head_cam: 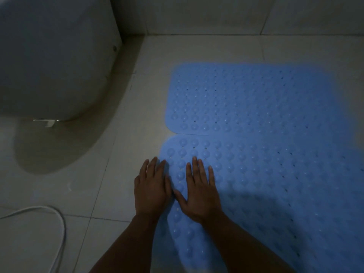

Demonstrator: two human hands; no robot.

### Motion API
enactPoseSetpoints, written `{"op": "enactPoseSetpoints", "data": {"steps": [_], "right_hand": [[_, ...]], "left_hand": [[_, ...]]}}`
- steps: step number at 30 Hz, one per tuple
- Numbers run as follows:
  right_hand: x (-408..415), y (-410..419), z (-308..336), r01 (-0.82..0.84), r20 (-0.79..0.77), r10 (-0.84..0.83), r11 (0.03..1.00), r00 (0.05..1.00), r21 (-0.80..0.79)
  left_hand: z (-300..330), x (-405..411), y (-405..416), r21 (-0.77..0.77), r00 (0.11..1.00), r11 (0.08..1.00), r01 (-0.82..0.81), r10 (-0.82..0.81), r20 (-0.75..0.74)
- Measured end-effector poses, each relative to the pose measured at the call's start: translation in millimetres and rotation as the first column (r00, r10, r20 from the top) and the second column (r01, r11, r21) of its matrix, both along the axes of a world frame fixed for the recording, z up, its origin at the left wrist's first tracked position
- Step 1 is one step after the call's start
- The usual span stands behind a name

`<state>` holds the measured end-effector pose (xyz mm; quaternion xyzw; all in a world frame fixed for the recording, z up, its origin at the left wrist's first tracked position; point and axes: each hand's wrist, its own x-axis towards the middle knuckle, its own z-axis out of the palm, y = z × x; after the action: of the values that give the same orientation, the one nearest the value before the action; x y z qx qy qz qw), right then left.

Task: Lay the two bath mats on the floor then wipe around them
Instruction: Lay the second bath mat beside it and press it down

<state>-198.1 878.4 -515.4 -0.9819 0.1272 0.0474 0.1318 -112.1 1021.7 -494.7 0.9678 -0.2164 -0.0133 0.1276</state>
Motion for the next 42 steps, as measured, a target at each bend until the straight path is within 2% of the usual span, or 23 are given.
{"op": "enactPoseSetpoints", "data": {"steps": [5, 8, 10, 14, 19, 25, 31, 37, 39, 41, 42], "right_hand": [[11, -3, 18, 0.004, -0.132, 0.016, 0.989, 0.991, 0.149], [36, -38, 46, 0.054, -0.226, 0.035, 0.926, 0.974, 0.375], [39, -69, 64, 0.098, -0.156, -0.026, 0.876, 0.987, 0.473], [17, -112, 75, 0.175, 0.030, -0.210, 0.876, 0.977, 0.450], [-8, -163, 63, 0.264, 0.159, -0.324, 0.913, 0.933, 0.312], [-27, -212, 45, 0.265, 0.236, -0.299, 0.950, 0.925, 0.165], [-26, -226, 23, 0.234, 0.402, -0.300, 0.950, 0.865, 0.205], [-25, -227, 45, 0.255, 0.317, -0.321, 0.938, 0.892, 0.233], [-26, -230, 65, 0.340, 0.127, -0.390, 0.893, 0.912, 0.294], [-30, -237, 80, 0.477, -0.076, -0.486, 0.798, 0.871, 0.368], [-34, -240, 84, 0.522, -0.131, -0.514, 0.763, 0.848, 0.381]], "left_hand": [[10, -1, 1, 0.008, 1.000, 1.000, 0.010, -0.010, 0.018], [16, -5, -4, 0.098, 0.999, 0.995, 0.023, -0.019, -0.044], [24, -11, -13, 0.156, 0.996, 0.987, 0.028, -0.015, -0.085], [29, -16, -52, 0.121, 0.995, 0.991, 0.053, -0.043, -0.086], [9, -35, -120, 0.016, 0.968, 0.968, 0.251, -0.251, -0.001], [-31, -53, -149, 0.090, 0.937, 0.933, 0.349, -0.348, -0.024], [-32, -57, -149, 0.106, 0.934, 0.928, 0.356, -0.357, -0.008], [-27, -54, -152, 0.074, 0.944, 0.944, 0.323, -0.316, -0.092], [-12, -44, -159, 0.114, 0.938, 0.942, 0.315, -0.290, -0.191], [15, -32, -174, 0.189, 0.922, 0.924, 0.331, -0.275, -0.273], [28, -29, -182, 0.218, 0.922, 0.916, 0.337, -0.274, -0.274]]}}
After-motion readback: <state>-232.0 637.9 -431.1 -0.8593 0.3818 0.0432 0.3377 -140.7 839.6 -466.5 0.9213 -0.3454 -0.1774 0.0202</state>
